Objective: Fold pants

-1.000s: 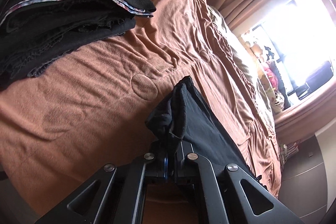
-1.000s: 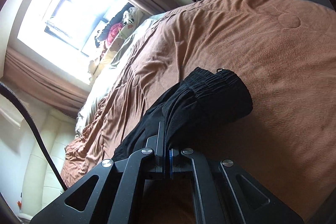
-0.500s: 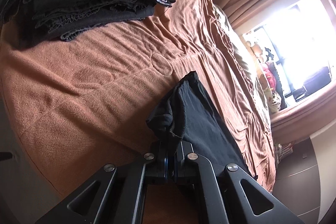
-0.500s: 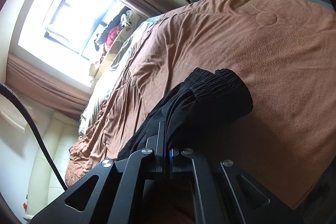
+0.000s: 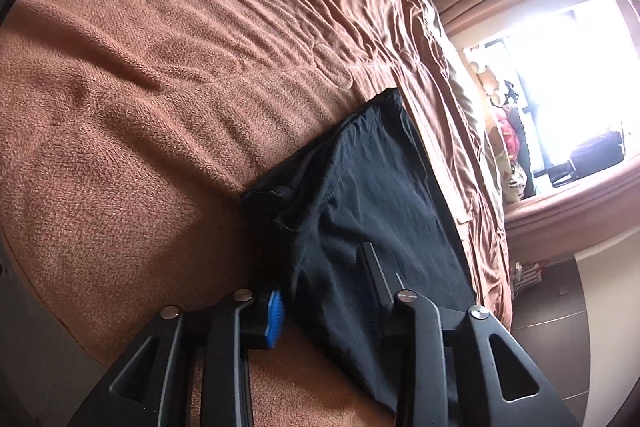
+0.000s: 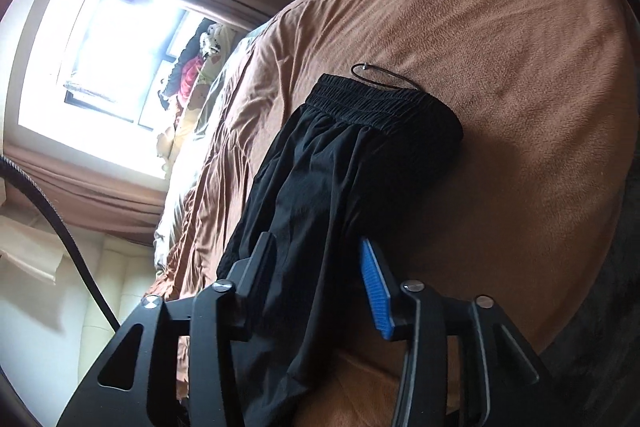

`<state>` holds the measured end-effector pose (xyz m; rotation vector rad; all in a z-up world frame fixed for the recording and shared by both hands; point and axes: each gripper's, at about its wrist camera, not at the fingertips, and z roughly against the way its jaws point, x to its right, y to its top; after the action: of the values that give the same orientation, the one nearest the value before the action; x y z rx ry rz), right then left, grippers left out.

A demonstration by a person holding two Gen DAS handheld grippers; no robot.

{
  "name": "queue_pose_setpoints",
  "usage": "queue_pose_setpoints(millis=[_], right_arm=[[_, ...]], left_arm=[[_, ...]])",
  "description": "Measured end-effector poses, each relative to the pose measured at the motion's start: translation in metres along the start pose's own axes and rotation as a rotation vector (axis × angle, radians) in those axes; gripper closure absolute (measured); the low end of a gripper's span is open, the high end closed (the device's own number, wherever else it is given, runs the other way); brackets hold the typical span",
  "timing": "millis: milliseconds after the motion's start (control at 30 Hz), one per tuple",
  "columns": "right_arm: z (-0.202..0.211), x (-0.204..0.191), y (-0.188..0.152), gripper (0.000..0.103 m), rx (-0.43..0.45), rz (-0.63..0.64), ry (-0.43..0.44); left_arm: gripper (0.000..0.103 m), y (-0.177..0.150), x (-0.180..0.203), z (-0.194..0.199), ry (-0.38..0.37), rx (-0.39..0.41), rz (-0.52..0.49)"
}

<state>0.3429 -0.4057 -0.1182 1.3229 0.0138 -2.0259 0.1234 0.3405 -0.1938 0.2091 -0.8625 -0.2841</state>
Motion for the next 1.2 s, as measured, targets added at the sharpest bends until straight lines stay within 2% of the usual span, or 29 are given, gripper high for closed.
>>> queue_pose_setpoints(millis=[33,67,100,200,300,367,467,533,600,733,833,967,1067,1200], right_arm=[[0.006,-0.004,-0.004,0.047,0.013,0.014,-0.008],[0.011,-0.008,-0.008,0.038,0.019,0.032,-0.025],[0.016,-0.015,-0.012,0.034,0.024,0.055,-0.04],[0.021,-0.037,-0.03,0.032,-0.001,0.144,-0.078],[0.022,-0.067,-0.054,0.031,-0.023,0.274,-0.125],[0.019,-0.089,-0.072,0.023,-0.035,0.377,-0.167],[0.007,-0.123,-0.099,0.021,-0.068,0.516,-0.19],[-0.005,-0.139,-0.115,0.021,-0.111,0.577,-0.193],[-0.016,-0.151,-0.13,0.021,-0.155,0.623,-0.157],[-0.031,-0.171,-0.156,0.021,-0.166,0.692,-0.106],[-0.043,-0.179,-0.177,0.021,-0.256,0.719,0.007],[-0.05,-0.179,-0.195,0.021,-0.275,0.719,0.073],[-0.055,-0.18,-0.209,0.021,-0.294,0.732,0.066],[-0.064,-0.194,-0.233,0.021,-0.243,0.864,-0.019]], left_arm=[[0.058,-0.002,0.003,0.001,-0.001,0.0,-0.008],[0.051,-0.004,0.005,0.001,-0.008,0.001,-0.016],[0.042,-0.007,0.007,0.002,-0.018,0.004,-0.02],[0.027,-0.014,0.015,0.003,-0.039,0.011,-0.033],[0.017,-0.02,0.023,0.003,-0.032,0.014,-0.062],[0.014,-0.024,0.028,0.003,-0.022,0.017,-0.081],[0.008,-0.032,0.036,0.002,-0.015,0.016,-0.12],[0.007,-0.036,0.037,0.003,0.001,0.02,-0.125],[0.007,-0.041,0.041,0.003,0.022,0.012,-0.143],[0.007,-0.052,0.049,0.004,0.031,0.0,-0.191],[0.007,-0.06,0.05,0.002,-0.001,-0.031,-0.203],[0.007,-0.066,0.051,0.004,-0.003,-0.019,-0.236],[0.006,-0.066,0.045,0.005,-0.04,-0.002,-0.204],[0.006,-0.057,0.038,0.002,-0.082,-0.014,-0.163]])
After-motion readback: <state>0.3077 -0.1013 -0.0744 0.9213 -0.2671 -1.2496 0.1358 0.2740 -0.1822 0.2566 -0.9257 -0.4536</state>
